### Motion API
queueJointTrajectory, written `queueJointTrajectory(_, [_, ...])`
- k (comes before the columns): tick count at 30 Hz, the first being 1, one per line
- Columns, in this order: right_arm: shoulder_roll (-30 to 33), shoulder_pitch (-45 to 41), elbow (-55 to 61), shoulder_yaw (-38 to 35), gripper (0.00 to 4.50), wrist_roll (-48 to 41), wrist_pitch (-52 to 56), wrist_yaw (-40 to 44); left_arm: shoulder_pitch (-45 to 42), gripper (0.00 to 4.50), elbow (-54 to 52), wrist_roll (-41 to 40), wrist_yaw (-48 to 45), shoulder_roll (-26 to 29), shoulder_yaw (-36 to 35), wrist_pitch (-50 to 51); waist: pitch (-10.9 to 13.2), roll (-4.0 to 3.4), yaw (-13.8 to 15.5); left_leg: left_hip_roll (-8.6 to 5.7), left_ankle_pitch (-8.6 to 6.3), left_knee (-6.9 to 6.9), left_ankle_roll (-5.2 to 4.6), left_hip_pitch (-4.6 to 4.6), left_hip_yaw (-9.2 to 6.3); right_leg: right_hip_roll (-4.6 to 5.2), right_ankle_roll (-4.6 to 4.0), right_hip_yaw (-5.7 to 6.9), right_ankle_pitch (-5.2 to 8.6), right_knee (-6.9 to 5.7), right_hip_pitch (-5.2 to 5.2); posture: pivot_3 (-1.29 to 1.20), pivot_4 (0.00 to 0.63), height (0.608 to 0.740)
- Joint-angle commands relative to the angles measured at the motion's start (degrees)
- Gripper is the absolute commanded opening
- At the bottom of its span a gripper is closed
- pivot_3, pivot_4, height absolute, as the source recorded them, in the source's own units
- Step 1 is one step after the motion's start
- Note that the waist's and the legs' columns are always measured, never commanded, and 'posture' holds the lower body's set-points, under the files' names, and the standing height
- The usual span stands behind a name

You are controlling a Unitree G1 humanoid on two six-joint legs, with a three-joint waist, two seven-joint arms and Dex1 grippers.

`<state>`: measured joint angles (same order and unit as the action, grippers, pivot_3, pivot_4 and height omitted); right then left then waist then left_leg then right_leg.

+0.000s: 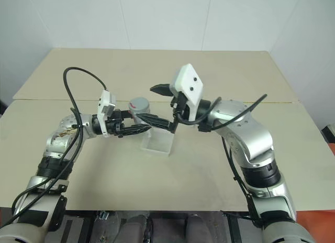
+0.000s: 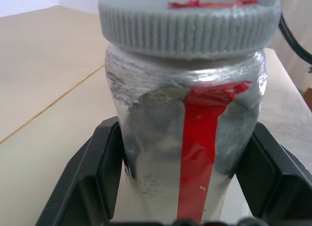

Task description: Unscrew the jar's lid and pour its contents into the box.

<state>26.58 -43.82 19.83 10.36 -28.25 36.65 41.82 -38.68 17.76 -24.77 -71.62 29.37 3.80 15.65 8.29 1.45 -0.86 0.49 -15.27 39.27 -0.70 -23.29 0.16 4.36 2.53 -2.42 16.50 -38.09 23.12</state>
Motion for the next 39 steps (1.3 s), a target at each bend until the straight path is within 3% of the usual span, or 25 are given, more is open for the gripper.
queueJointTrajectory(1, [-1.3,-2.7,-1.4,1.5,4.5,2.5,0.8,-1.5,-2.6,2.9,1.2,0.7,-2.0,-0.8,-0.2,-3.2,0.0,0.0,-0.1,-0.01,0.0,0.0,0.0,-0.01,0.0,0.0,0.0,0.0,0.0,0.01,0.01,0.0,0.15,0.74])
queueJointTrajectory(10, [-4.5,-5.6,-7.3,3.2,4.5,5.9,0.6,-0.7,-3.1,2.9,1.2,1.6,-2.5,-1.7,-0.8,-5.0,0.0,0.0,-0.2,-0.02,0.0,0.0,-0.01,-0.03,0.0,0.01,0.0,0.0,0.0,-0.01,0.06,0.0,0.15,0.74])
queueJointTrajectory(32, [-7.4,-6.9,-10.6,0.0,4.5,1.8,4.8,2.5,-1.9,2.9,0.5,3.0,-1.6,-1.6,-1.2,-8.5,0.0,0.0,-0.3,-0.02,0.01,0.0,0.0,-0.02,0.0,0.01,0.0,0.0,0.0,-0.04,0.07,0.0,0.15,0.74])
queueJointTrajectory(35, [-7.7,-7.0,-11.0,0.0,3.92,1.7,4.6,2.4,-1.5,2.9,0.0,2.9,-1.4,-1.5,-1.2,-8.3,0.0,0.0,-0.3,-0.02,0.01,0.0,0.0,-0.02,0.0,0.01,0.0,0.0,0.0,-0.04,0.07,0.0,0.15,0.74])
queueJointTrajectory(39, [-8.0,-7.1,-11.4,-0.4,2.78,1.4,4.8,2.4,-0.8,2.9,-0.8,2.8,-1.2,-1.5,-1.4,-8.1,0.0,0.0,-0.3,-0.01,0.01,0.0,0.0,-0.02,0.0,0.0,0.0,0.0,0.0,-0.05,0.08,0.0,0.15,0.74])
